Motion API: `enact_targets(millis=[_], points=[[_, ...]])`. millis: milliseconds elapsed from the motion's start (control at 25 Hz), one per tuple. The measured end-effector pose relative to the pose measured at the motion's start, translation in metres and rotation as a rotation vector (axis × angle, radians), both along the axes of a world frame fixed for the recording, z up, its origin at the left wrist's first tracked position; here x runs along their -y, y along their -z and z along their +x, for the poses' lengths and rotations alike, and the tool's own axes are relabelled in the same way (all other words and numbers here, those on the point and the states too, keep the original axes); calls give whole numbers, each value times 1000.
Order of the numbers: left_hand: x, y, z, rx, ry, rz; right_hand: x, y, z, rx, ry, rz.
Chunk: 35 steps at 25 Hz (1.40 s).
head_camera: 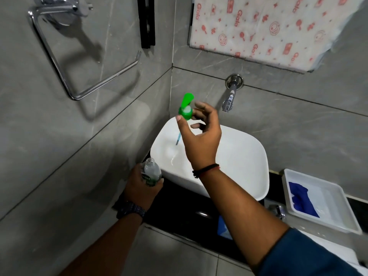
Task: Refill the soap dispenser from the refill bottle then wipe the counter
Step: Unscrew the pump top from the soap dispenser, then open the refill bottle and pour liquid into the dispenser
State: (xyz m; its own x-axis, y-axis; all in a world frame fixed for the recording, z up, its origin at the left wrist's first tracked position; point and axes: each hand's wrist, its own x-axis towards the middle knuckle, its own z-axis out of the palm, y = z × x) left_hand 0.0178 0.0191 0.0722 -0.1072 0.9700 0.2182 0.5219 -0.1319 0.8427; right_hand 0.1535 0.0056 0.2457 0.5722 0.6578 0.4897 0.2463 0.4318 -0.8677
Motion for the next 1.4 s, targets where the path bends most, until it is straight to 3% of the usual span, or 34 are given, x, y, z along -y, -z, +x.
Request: enact_targets(millis=[400,800,1120,1400], points=[[20,49,-14,70,-42,-87,66,167,36,671,-222,-775],[3,95,-16,94,30,-128,43,248,13,1045,-190,-1033],[4,97,-26,73,31,-145,46,257,9,1066,-192,-958],[23,47,-21,61,-46,-161,68,181,24,807,-56,-537]])
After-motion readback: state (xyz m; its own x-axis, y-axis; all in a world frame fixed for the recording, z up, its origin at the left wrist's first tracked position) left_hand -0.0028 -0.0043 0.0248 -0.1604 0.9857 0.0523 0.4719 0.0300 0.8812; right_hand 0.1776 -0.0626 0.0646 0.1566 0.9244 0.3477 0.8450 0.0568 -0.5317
